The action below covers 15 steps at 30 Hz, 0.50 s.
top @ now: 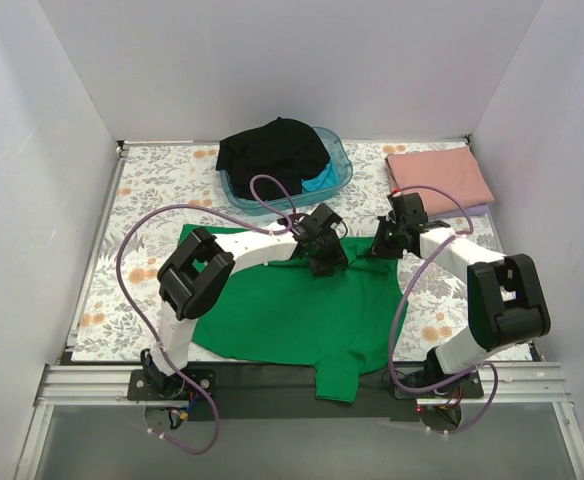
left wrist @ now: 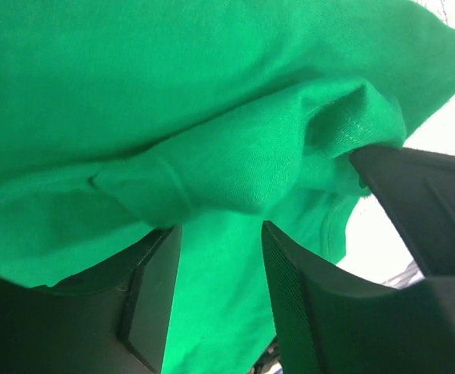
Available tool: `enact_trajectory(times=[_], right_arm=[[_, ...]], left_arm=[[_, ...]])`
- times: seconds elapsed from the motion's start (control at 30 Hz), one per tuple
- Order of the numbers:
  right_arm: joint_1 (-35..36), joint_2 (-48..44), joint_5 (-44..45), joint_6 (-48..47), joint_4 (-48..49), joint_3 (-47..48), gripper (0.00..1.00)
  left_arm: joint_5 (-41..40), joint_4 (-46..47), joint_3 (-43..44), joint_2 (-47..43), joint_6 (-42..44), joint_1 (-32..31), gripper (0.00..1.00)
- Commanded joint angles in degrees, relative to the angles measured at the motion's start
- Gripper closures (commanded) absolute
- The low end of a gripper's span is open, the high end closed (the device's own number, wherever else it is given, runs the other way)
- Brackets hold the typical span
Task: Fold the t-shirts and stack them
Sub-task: Fold the tshirt
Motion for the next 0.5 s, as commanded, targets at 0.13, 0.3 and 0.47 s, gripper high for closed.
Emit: enact_trajectory(times=[0.13, 0.3, 0.47], right_arm=[[-0.3, 4.5, 0.1, -0.8, 0.3, 5.6, 0.99], [-0.4, 4.8, 0.2, -0.9, 0.3, 5.7, 0.99], [-0.7, 4.6, 0.2, -1.1, 0.2, 5.1, 0.99]], left_arm=[[-5.7, -3.4, 6.3, 3.6, 0.9, 0.2, 0.54], [-6.0, -4.6, 9.4, 6.2, 1.3, 0.1, 0.56], [-6.0, -5.7, 10.5, 6.2, 1.4, 0.1, 0.96]])
